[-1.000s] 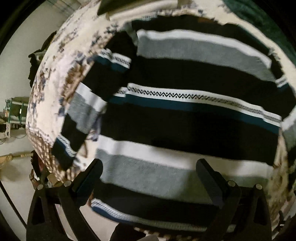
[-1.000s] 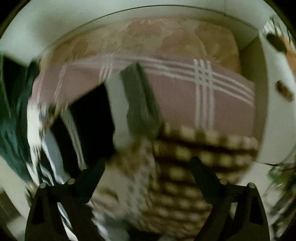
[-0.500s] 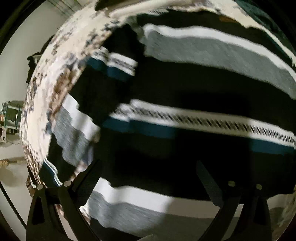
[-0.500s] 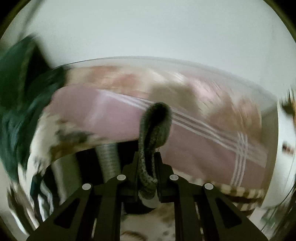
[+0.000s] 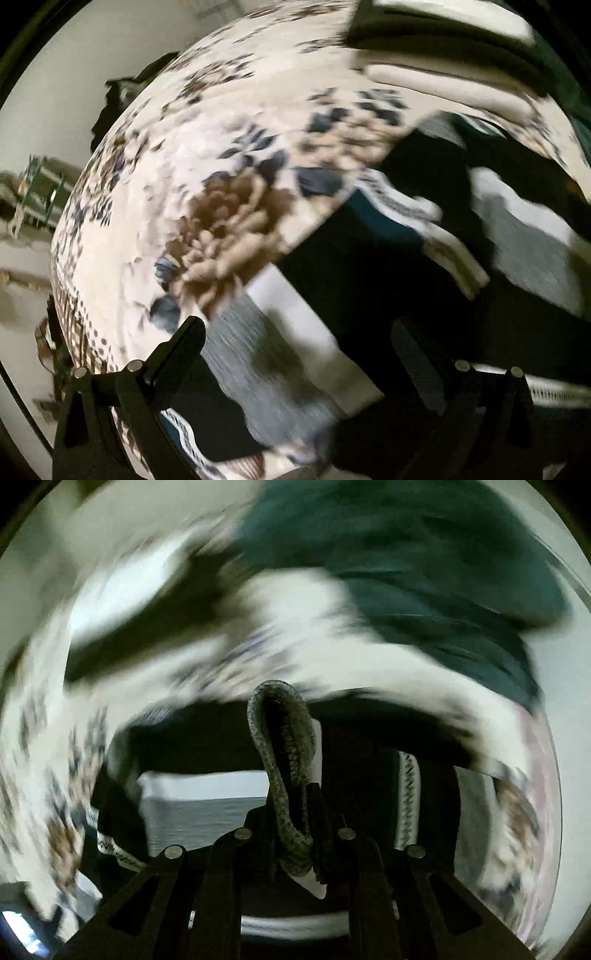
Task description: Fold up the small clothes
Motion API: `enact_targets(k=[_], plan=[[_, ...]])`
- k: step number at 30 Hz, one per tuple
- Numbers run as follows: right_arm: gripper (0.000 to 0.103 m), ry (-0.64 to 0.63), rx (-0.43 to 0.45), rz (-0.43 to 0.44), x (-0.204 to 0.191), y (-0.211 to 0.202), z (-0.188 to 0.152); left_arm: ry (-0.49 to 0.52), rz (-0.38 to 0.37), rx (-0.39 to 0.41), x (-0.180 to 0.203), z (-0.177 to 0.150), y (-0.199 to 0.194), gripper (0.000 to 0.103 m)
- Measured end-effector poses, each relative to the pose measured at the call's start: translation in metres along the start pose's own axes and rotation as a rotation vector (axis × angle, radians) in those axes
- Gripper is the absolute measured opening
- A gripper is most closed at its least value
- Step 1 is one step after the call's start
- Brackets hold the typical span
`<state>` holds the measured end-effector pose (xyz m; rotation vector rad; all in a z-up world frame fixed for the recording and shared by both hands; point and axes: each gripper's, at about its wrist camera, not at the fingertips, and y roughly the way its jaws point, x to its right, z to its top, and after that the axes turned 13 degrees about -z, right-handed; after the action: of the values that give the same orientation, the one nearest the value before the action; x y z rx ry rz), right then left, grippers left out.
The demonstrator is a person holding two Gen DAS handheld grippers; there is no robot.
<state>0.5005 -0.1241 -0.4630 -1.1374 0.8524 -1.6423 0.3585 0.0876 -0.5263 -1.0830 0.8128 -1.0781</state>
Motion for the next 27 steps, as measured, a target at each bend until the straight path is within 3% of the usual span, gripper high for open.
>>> enact_targets(k=[3, 6, 10, 12, 13, 14, 16, 20, 24, 27], plan=[[0.013, -0.167, 0.007, -0.061, -0.101, 0.020, -0.006, -0.042, -0.011, -0.006, -0.023, 0.007, 0.011, 0.103], [0.013, -0.236, 0.003, -0.071, -0.147, 0.028, -0.028, -0.061, -0.025, -0.014, -0.041, 0.010, 0.018, 0.103], [0.015, -0.338, -0.047, -0.071, -0.164, 0.035, -0.060, -0.072, -0.055, -0.033, -0.061, 0.008, 0.017, 0.103], [0.023, -0.327, -0.125, 0.000, -0.143, 0.042, -0.069, -0.091, -0.077, -0.032, -0.077, 0.007, 0.007, 0.103], [0.036, -0.292, -0.162, 0.083, -0.130, 0.041, -0.073, -0.105, -0.092, -0.027, -0.089, 0.004, -0.002, 0.103], [0.057, -0.250, -0.185, 0.148, -0.111, 0.037, -0.076, -0.120, -0.100, -0.024, -0.104, -0.002, -0.014, 0.103], [0.068, -0.158, -0.205, 0.218, -0.070, 0.028, -0.086, -0.158, -0.107, -0.014, -0.141, -0.021, -0.038, 0.103], [0.068, -0.053, -0.259, 0.222, 0.005, 0.017, -0.126, -0.267, -0.083, -0.074, -0.211, -0.075, -0.059, 0.103], [0.068, 0.009, -0.334, 0.185, 0.049, 0.016, -0.172, -0.401, -0.133, -0.204, -0.258, -0.133, -0.042, 0.103], [0.068, 0.043, -0.387, 0.151, 0.064, 0.032, -0.200, -0.619, -0.323, -0.270, -0.280, -0.167, -0.011, 0.103]])
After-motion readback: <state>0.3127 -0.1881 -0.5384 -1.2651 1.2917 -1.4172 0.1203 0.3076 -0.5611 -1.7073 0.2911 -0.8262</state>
